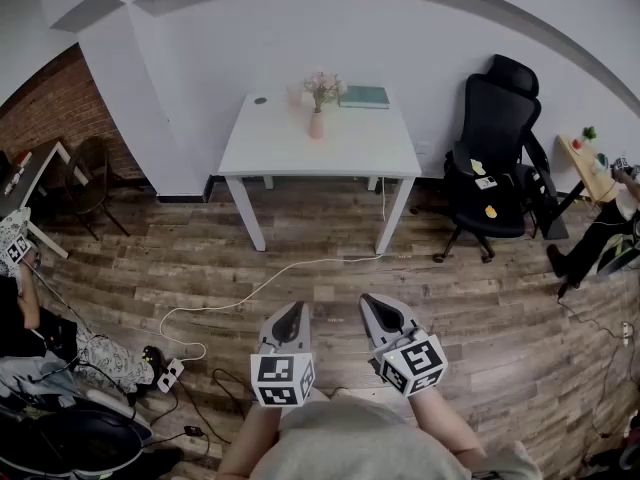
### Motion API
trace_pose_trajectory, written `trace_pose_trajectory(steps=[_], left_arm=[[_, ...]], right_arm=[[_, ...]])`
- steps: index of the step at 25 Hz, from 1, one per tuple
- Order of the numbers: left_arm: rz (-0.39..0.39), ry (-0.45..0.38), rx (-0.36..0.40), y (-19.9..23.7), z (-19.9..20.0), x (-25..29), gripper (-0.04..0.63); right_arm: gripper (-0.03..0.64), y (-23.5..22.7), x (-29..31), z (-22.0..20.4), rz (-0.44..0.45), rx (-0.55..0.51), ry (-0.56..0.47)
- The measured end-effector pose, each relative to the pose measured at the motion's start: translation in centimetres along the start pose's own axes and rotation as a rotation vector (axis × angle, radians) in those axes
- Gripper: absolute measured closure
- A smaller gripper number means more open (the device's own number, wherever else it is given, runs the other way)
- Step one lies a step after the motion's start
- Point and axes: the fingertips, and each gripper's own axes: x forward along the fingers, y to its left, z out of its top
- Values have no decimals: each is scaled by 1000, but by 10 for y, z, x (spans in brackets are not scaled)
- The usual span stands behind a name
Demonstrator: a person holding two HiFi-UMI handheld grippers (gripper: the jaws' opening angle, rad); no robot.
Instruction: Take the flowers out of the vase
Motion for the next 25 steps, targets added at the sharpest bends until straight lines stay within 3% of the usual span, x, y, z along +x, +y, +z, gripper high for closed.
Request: trace_pose_trajectory(steps=[11, 25], left_arm=[[26, -11, 4, -27, 3, -36, 583], [32, -14, -29, -58, -6, -36, 583]], right_arm=[[620, 24, -40, 7, 52, -21, 18], [617, -5, -60, 0, 40, 13, 12]])
